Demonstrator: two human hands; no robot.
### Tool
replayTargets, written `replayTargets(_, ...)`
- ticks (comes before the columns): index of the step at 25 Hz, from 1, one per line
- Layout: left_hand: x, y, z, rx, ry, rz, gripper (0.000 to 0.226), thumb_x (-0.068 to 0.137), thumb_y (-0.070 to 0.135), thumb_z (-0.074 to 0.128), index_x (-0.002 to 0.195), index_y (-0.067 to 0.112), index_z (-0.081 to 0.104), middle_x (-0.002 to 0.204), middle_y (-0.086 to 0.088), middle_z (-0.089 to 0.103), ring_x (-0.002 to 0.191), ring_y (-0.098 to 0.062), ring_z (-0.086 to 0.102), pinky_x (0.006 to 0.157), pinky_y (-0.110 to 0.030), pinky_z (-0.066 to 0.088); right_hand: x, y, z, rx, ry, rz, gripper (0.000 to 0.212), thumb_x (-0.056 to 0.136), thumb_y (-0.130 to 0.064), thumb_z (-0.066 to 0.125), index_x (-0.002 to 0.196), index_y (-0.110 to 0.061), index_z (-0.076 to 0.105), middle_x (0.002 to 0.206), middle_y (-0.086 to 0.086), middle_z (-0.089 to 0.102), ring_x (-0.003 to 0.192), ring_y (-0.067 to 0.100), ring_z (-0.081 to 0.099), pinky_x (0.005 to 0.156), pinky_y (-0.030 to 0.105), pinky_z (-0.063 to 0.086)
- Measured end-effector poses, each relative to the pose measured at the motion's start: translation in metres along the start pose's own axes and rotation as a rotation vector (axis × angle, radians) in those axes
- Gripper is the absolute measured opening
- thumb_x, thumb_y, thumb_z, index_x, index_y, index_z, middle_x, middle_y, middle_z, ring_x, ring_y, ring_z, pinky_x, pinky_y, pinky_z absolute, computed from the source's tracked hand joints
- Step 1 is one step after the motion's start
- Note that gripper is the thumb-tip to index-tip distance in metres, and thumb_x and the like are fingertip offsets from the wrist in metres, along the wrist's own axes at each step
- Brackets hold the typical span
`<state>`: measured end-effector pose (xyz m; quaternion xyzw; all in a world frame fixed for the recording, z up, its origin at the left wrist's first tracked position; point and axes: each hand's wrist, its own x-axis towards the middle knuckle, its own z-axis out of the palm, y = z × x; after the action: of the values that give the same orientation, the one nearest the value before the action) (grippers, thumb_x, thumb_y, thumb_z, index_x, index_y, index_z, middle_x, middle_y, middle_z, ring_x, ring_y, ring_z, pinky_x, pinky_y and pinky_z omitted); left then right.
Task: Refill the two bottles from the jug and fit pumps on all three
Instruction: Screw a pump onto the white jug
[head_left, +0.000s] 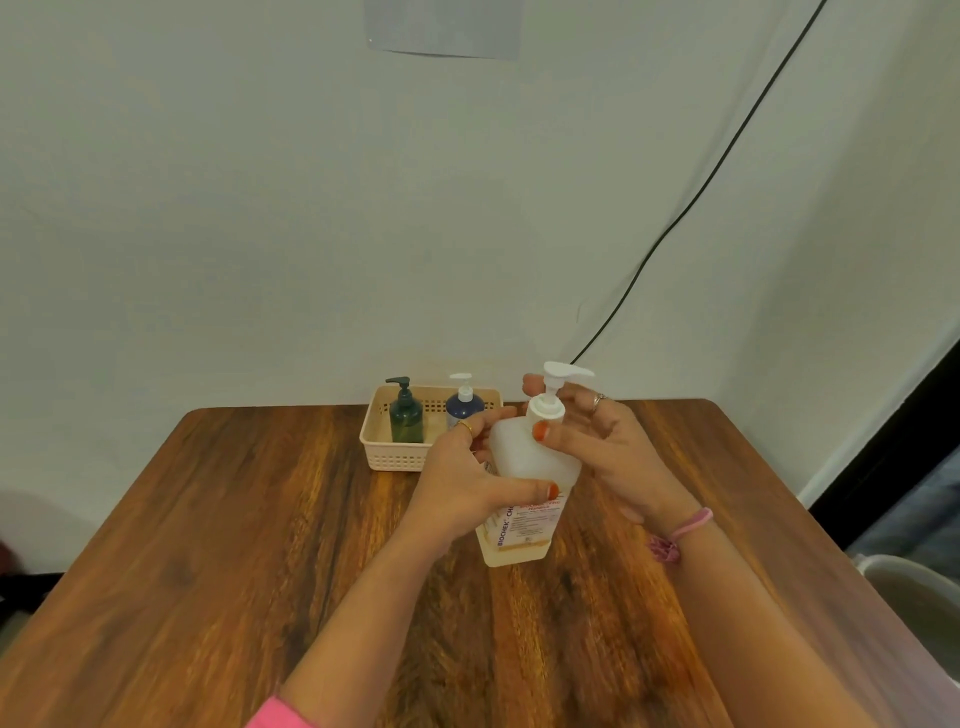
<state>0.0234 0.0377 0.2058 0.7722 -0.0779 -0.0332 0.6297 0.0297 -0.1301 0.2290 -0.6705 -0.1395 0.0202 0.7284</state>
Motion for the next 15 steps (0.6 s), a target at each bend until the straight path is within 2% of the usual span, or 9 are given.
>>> replayTargets(3,0.0003,0.0015,0.0008,0.022,-0.009,0.013,0.074,0.055,0.021,0.09,0.116,0.039,0.051,0.107,0.02,0.058,0.095,0.001,0.057,0.069,-0.014,0.051,0.0027,0.0044,0.0058,-0.016,0.069,0.012,0.057,0.067,-0.015,0.077,0.119,-0.006,0.054,0.111,0.009,0.069,0.103,0.027,0.067,0.077,0.037,0.058)
replayTargets(7,0.0008,-0.0004,-0.0009,-0.007,0.009,-0.008,0.079,0.053,0.023,0.091,0.121,0.035,0.052,0.111,0.015,0.059,0.099,-0.003,0.059,0.074,-0.021,0.054,-0.0022,-0.0012,0.0004,0.054,-0.034,0.038,0.054,0.075,-0.011,0.068,0.126,-0.011,0.053,0.109,-0.001,0.072,0.103,0.02,0.067,0.079,0.033,0.057)
replayTargets(10,0.001,-0.0016,-0.0015,-0.016,0.013,-0.012,0.082,0.052,0.023,0.092,0.124,0.032,0.054,0.112,0.013,0.061,0.1,-0.005,0.06,0.077,-0.026,0.057,-0.0019,0.0003,0.0011,0.045,0.025,0.016,0.046,0.069,-0.01,0.073,0.112,-0.006,0.058,0.102,0.001,0.074,0.097,0.022,0.069,0.076,0.034,0.058)
replayTargets(12,0.0008,-0.003,-0.0017,-0.012,0.011,-0.018,0.084,0.051,0.025,0.092,0.126,0.031,0.053,0.113,0.011,0.061,0.1,-0.006,0.061,0.078,-0.029,0.058,0.0004,0.0038,0.0047,0.026,0.058,0.052,0.046,0.065,-0.013,0.076,0.106,-0.009,0.055,0.095,0.003,0.075,0.091,0.023,0.07,0.07,0.034,0.059)
replayTargets(15,-0.0001,-0.0039,-0.0021,-0.004,0.015,-0.019,0.084,0.052,0.024,0.091,0.126,0.031,0.053,0.113,0.01,0.061,0.1,-0.006,0.061,0.078,-0.029,0.058,0.0009,0.0004,0.0018,0.0,-0.051,0.135,0.053,0.071,-0.018,0.073,0.12,-0.015,0.055,0.103,0.004,0.074,0.094,0.024,0.07,0.073,0.032,0.058)
